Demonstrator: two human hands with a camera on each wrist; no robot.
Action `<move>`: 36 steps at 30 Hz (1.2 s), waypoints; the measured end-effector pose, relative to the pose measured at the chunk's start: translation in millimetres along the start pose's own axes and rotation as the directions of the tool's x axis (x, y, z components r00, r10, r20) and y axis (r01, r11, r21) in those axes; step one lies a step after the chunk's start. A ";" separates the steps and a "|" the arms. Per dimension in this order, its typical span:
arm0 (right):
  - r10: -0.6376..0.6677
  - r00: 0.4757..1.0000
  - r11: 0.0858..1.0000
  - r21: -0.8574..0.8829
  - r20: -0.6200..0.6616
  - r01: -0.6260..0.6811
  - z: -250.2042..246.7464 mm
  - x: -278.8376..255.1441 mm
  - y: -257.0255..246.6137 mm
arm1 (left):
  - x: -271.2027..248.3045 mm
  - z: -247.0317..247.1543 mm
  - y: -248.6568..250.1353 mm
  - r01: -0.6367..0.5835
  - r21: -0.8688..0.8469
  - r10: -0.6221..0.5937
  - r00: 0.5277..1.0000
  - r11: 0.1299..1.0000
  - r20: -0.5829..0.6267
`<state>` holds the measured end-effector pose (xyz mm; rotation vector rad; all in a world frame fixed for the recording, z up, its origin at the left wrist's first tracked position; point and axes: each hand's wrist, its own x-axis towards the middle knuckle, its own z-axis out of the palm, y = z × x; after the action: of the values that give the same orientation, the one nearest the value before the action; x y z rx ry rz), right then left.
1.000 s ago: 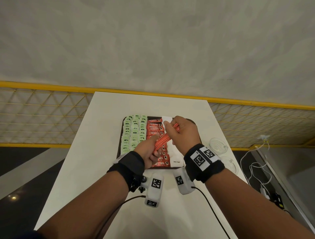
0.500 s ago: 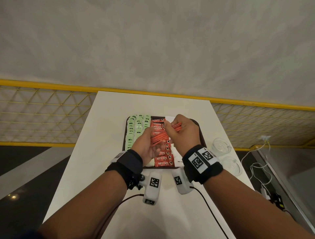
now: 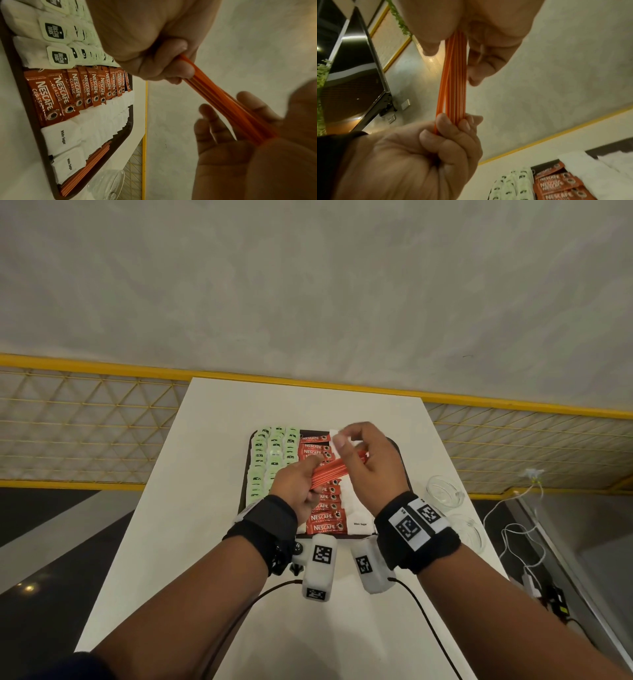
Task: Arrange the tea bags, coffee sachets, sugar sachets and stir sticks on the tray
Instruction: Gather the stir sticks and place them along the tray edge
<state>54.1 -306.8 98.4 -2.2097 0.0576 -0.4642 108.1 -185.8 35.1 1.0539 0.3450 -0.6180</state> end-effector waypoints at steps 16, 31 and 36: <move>0.222 0.957 0.935 0.237 0.186 -0.263 -39.2 18.4 67.4 | 31.3 42.2 -18.5 -0.030 -0.053 0.023 0.992 0.998 -0.124; 0.426 0.872 0.805 0.339 0.240 -0.487 -60.0 80.7 167.1 | 101.6 107.1 -45.4 0.008 0.291 -0.014 1.000 0.957 0.019; 0.477 0.820 0.837 0.122 0.318 -0.534 -75.8 122.6 220.5 | 115.8 80.8 -48.3 -0.073 0.703 0.083 0.996 0.708 0.020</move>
<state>167.6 -527.7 10.6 -1.9278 0.4242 0.1367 166.5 -309.7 -24.2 1.8074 0.0556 -0.6829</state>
